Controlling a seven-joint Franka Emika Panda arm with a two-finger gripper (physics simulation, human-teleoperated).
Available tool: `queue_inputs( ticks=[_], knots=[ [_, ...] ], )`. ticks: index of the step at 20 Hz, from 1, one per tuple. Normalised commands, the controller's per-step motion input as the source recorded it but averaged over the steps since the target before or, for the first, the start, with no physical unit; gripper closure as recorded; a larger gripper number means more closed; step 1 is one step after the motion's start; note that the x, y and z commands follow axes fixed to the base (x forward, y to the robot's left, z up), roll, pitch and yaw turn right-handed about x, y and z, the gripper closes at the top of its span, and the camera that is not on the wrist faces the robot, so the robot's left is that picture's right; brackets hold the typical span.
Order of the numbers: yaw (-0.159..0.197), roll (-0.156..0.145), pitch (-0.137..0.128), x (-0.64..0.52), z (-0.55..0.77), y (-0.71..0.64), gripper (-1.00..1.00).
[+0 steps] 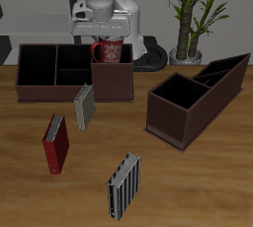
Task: Place the red mug into the back desk caddy's right compartment
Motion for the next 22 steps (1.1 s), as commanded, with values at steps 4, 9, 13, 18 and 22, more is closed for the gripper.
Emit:
queue_inputs(
  ticks=[4,9,13,18,22],
  knots=[
    [0.05,0.026,0.052,0.02,-0.23,0.14,1.0],
    [0.014,0.051,0.092,0.1,-0.3,0.12,1.0],
    [-0.009,0.037,0.13,0.11,-0.23,0.05,-1.0],
    [-0.023,-0.025,-0.003,-0.02,0.1,-0.09,-1.0],
    [-0.015,-0.012,-0.035,0.02,0.2,-0.07,-1.0]
  ],
)
